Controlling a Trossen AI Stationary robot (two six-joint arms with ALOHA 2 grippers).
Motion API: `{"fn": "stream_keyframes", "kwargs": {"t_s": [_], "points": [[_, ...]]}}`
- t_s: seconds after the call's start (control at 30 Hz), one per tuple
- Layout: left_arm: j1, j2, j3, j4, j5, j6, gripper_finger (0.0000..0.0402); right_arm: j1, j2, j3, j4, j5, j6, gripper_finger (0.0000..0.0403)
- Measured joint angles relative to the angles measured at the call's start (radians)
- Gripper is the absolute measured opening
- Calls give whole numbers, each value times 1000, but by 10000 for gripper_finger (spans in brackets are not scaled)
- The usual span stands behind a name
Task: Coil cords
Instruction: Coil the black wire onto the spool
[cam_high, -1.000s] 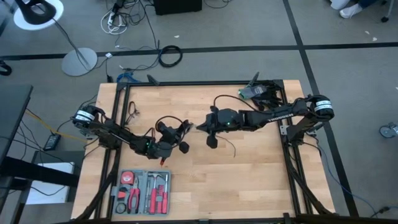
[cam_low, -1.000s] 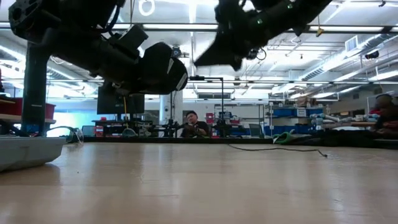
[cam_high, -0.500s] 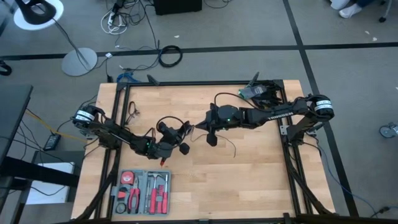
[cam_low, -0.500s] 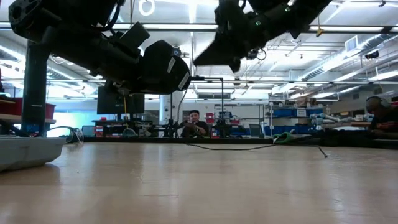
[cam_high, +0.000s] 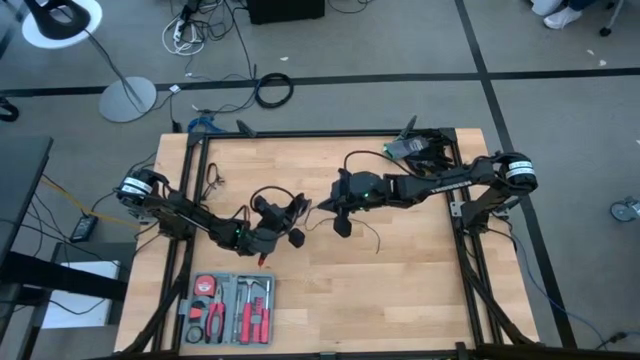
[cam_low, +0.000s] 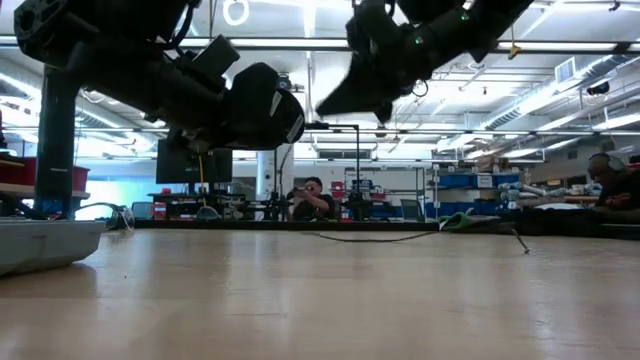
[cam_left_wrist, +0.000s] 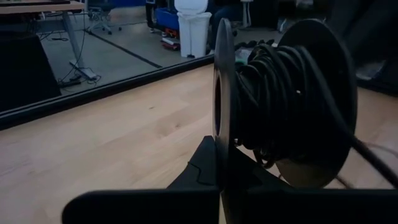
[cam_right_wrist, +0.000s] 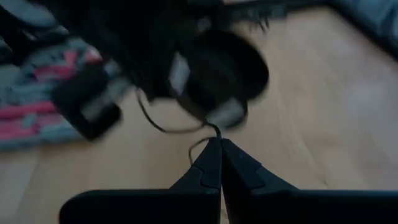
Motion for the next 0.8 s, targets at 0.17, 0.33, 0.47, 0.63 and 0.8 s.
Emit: {"fn": "stream_keyframes", "kwargs": {"t_s": [0.17, 0.33, 0.47, 0.63, 0.8], "points": [[0, 0, 0, 59, -6, 16, 0, 9, 51, -23, 23, 52, 23, 0], [0, 0, 0, 89, 12, 28, 0, 5, 130, -41, 146, 52, 29, 0], [-1, 0, 0, 94, 73, 27, 0, -27, 139, -41, 153, 128, 3, 0], [-2, 0, 0, 92, 85, 32, 0, -84, 120, -41, 134, 100, -10, 0], [-2, 0, 1, 68, 78, 51, 0, -98, 77, -42, 20, 63, -9, 0]]}}
